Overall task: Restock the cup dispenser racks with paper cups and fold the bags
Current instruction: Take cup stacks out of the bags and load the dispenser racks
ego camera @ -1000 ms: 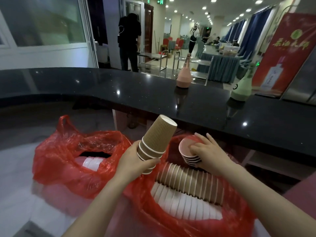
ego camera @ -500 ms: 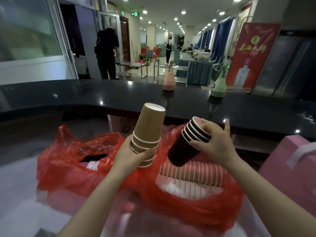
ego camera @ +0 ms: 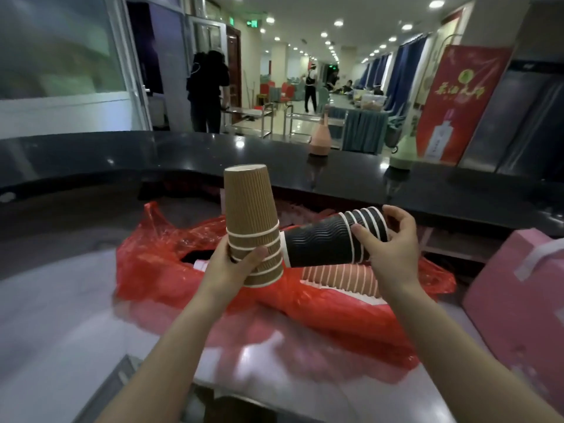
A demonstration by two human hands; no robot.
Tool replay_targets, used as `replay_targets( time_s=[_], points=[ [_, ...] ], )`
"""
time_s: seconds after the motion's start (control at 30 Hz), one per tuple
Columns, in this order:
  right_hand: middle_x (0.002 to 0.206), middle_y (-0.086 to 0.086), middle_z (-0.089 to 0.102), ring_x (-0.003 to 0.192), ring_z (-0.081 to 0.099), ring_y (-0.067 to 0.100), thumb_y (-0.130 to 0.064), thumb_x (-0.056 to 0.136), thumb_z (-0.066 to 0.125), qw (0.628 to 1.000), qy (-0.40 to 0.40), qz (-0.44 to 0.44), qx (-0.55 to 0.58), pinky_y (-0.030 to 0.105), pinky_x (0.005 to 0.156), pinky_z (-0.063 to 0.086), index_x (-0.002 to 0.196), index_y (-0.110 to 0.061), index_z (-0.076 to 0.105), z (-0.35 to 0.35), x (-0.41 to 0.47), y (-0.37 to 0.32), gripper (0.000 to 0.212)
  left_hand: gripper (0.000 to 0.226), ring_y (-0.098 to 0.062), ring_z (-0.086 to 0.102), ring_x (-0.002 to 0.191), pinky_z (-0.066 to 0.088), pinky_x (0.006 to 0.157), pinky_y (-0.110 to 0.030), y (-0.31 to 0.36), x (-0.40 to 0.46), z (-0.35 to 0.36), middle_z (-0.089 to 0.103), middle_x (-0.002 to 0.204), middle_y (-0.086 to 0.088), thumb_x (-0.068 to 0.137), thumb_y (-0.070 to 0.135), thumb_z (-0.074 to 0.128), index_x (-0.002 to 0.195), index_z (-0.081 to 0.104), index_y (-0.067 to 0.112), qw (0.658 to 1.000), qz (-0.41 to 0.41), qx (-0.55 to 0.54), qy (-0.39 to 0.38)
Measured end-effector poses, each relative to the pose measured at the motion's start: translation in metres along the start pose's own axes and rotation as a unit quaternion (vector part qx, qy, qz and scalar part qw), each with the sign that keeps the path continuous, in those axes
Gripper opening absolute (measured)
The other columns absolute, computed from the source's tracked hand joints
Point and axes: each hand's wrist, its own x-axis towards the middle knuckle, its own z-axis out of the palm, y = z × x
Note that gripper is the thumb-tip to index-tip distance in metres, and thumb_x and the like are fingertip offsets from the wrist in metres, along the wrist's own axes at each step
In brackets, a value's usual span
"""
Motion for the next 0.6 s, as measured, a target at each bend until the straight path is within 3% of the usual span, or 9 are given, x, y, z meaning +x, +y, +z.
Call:
replay_targets(
  time_s=[0.1, 0.2, 0.27, 0.37, 0.47, 0.6],
  points=[
    [0.104, -0.005, 0.063, 0.088, 0.067, 0.005, -0.014, 0.075, 0.078, 0.996, -0.051, 0.041, 0.062, 0.027, 0.072, 0.057, 0.104, -0.039, 0.055, 0.025, -0.002, -0.001, 0.045, 0.053, -0.003, 0.068, 0.091, 0.053, 0.071, -0.016, 0.011, -0.018, -0.028, 0.072, 0.100, 0.010, 0.060, 0.048, 0.075, 0.108, 0.059, 0.031, 0.999, -0.004, -0.005, 0.039],
    [0.114, 0.002, 0.064, 0.101, 0.065, 0.018, -0.013, 0.077, 0.076, 0.984, -0.126, 0.067, 0.107, 0.040, 0.085, 0.055, 0.101, -0.040, 0.060, 0.058, -0.010, -0.005, 0.040, 0.070, -0.004, 0.067, 0.095, 0.054, 0.079, -0.019, 0.022, -0.042, -0.058, 0.070, 0.105, 0.011, 0.054, 0.066, 0.077, 0.113, 0.057, 0.033, 0.995, 0.012, 0.020, 0.101],
    [0.114, -0.001, 0.065, 0.105, 0.063, 0.016, -0.009, 0.079, 0.073, 0.973, -0.176, 0.072, 0.132, 0.036, 0.092, 0.051, 0.102, -0.036, 0.063, 0.080, -0.021, -0.009, 0.037, 0.074, -0.008, 0.065, 0.101, 0.052, 0.089, -0.028, 0.025, -0.064, -0.076, 0.068, 0.112, 0.009, 0.059, 0.062, 0.073, 0.122, 0.055, 0.029, 0.986, -0.004, 0.033, 0.163],
    [0.102, -0.007, 0.070, 0.095, 0.066, 0.009, -0.007, 0.079, 0.072, 0.946, -0.267, 0.087, 0.163, 0.022, 0.079, 0.051, 0.098, -0.030, 0.068, 0.106, -0.046, -0.016, 0.030, 0.067, -0.003, 0.065, 0.097, 0.051, 0.081, -0.022, 0.030, -0.106, -0.100, 0.068, 0.111, 0.010, 0.062, 0.053, 0.069, 0.123, 0.054, 0.028, 0.971, -0.025, 0.055, 0.231],
    [0.099, -0.004, 0.071, 0.089, 0.067, 0.009, -0.006, 0.078, 0.072, 0.916, -0.363, 0.065, 0.159, 0.019, 0.072, 0.051, 0.101, -0.023, 0.068, 0.123, -0.081, -0.023, 0.029, 0.051, -0.001, 0.066, 0.094, 0.048, 0.072, -0.014, 0.035, -0.157, -0.118, 0.069, 0.105, 0.014, 0.064, 0.049, 0.069, 0.112, 0.056, 0.037, 0.948, -0.043, 0.060, 0.310],
    [0.097, -0.010, 0.066, 0.081, 0.065, 0.001, -0.002, 0.074, 0.074, 0.849, -0.485, 0.064, 0.198, 0.018, 0.065, 0.052, 0.107, -0.022, 0.063, 0.145, -0.152, -0.046, 0.040, 0.040, -0.006, 0.065, 0.096, 0.048, 0.081, -0.025, 0.045, -0.245, -0.144, 0.069, 0.104, 0.014, 0.072, 0.038, 0.071, 0.109, 0.057, 0.038, 0.893, -0.060, 0.074, 0.439]
  ],
)
